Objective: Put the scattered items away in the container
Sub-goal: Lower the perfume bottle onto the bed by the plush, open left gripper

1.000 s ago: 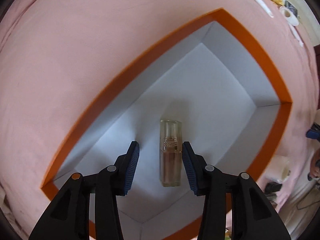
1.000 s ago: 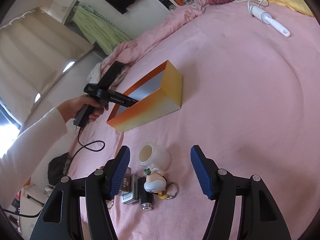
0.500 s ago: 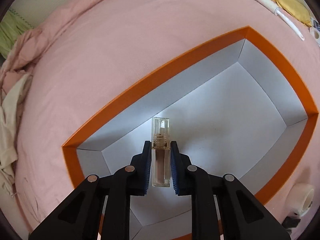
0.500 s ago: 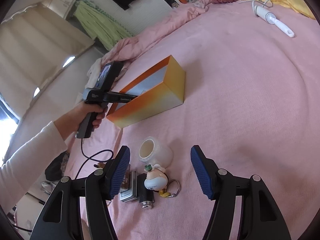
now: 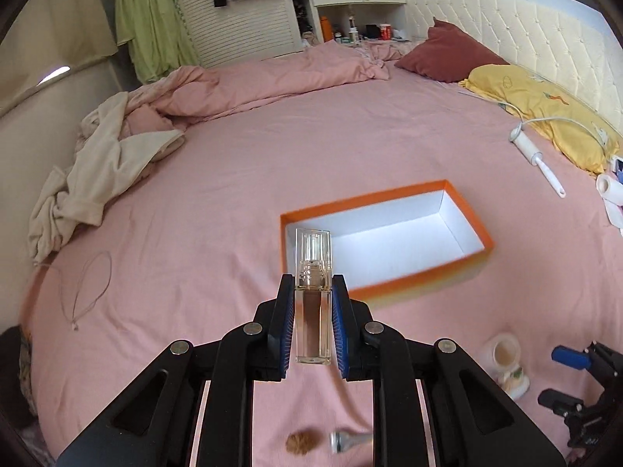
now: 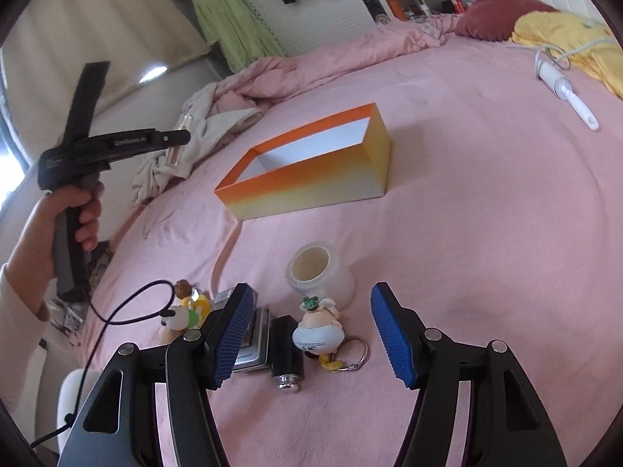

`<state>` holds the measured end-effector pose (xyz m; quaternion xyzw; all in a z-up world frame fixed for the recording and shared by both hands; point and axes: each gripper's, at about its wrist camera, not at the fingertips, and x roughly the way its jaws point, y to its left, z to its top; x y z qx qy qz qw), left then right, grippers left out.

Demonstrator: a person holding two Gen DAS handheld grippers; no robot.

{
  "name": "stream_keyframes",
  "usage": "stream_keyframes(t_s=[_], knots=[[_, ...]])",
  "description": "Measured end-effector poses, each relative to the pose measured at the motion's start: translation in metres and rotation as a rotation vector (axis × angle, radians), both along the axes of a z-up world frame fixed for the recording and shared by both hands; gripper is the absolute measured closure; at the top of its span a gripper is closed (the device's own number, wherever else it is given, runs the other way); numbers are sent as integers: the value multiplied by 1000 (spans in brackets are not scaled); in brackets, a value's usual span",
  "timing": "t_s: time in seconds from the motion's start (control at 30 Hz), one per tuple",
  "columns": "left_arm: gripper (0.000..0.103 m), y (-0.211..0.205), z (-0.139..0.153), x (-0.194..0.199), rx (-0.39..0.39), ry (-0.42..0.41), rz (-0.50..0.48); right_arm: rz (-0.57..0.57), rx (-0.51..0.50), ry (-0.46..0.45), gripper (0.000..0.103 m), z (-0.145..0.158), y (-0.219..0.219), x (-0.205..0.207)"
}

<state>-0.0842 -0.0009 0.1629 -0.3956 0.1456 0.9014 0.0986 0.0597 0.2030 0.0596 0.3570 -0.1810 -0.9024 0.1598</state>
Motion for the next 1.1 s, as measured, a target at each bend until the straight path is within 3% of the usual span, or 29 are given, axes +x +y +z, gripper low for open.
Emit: stream_keyframes(t_s=[0.2, 0.3, 0.43, 0.53, 0.8, 0.87, 0.93, 1.0, 1.1], knots=[[84, -15, -55, 68, 22, -103, 36, 31, 120, 14, 40, -8, -29, 14], [84, -16, -87, 82, 83, -164, 54, 5, 166, -12, 40, -21, -35, 16], [84, -24, -116, 88, 124, -163, 102, -73, 239, -5, 40, -35, -34, 20], [84, -26, -122, 92, 147, -119, 113, -95, 269, -4, 40, -47, -32, 16], [83, -29, -123, 99, 193, -105, 134, -87, 297, -10, 34, -53, -32, 15], [78, -28, -123, 102, 192, -97, 145, -86, 290, -12, 34, -54, -30, 15], [58, -27, -125, 103, 175, -98, 173, -85, 285, -14, 34, -54, -29, 15], [46, -24, -128, 102, 150, -94, 198, -85, 286, -14, 34, -54, -29, 15], [40, -23, -123, 106, 147, -47, 205, -85, 287, -15, 34, -54, -30, 15]])
